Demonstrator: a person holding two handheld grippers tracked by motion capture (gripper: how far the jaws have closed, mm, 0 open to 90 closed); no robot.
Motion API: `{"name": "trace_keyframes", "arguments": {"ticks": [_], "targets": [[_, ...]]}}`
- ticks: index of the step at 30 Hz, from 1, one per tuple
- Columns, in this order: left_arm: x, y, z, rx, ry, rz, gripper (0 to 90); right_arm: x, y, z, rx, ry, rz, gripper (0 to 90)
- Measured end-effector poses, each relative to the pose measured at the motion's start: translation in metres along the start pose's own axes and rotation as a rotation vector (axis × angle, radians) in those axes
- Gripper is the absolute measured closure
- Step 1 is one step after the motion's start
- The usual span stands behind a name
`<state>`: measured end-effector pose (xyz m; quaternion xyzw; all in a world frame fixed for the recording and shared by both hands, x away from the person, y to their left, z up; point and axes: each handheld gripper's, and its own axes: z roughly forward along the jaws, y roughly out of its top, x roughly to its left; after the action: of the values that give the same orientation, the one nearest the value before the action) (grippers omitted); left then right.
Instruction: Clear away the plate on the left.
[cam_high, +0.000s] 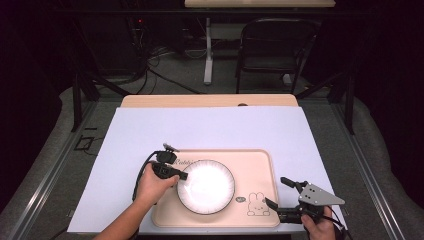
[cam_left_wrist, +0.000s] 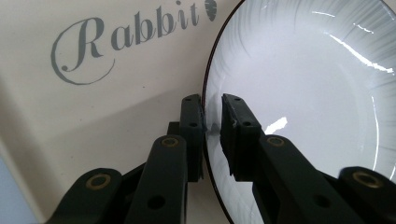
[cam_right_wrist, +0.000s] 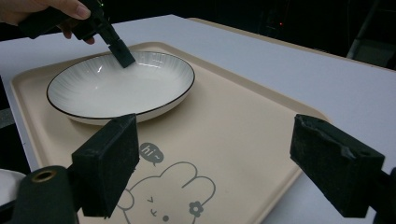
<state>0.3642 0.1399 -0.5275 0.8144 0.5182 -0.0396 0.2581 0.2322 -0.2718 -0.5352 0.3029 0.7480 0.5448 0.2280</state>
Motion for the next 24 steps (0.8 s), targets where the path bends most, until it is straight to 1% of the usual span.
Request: {"name": "trace_keyframes", "arguments": {"ticks": [3,6,7,10,12,14,15,16,18,20,24], "targets": [[-0.002,-0.001,-0.002,-0.01,0.003,0.01,75.3,0.0,0.0,0.0,-0.002,-0.001,-0.002,14.8],[-0.002,-0.003,-0.007,-0.031,0.004,0.016,71.6,0.0,0.0,0.0,-0.002,0.0,-0.001,14.8],[-0.003,-0.005,-0.008,-0.044,0.003,0.014,69.3,0.0,0.0,0.0,-0.002,-0.001,-0.002,14.8],[-0.002,-0.01,-0.014,-0.085,0.015,0.049,62.2,0.0,0.0,0.0,-0.002,0.0,-0.001,14.8],[-0.001,-0.013,-0.018,-0.111,0.019,0.052,59.4,0.0,0.0,0.0,-0.002,0.0,-0.002,14.8],[0.0,-0.018,-0.023,-0.14,0.032,0.067,54.5,0.0,0.0,0.0,-0.003,-0.001,-0.002,14.8],[0.0,-0.021,-0.026,-0.156,0.046,0.075,52.2,0.0,0.0,0.0,-0.003,-0.001,-0.002,14.8],[0.001,-0.023,-0.027,-0.168,0.049,0.08,51.0,0.0,0.0,0.0,-0.002,0.0,-0.002,14.8],[0.004,-0.029,-0.033,-0.197,0.055,0.083,49.7,0.0,0.0,0.0,-0.003,-0.001,-0.002,14.8],[0.008,-0.035,-0.039,-0.234,0.055,0.067,48.8,0.0,0.0,0.0,-0.003,-0.001,-0.002,14.8],[0.016,-0.046,-0.048,-0.3,0.073,0.056,47.4,0.0,0.0,0.0,-0.002,-0.001,-0.002,14.8]]}}
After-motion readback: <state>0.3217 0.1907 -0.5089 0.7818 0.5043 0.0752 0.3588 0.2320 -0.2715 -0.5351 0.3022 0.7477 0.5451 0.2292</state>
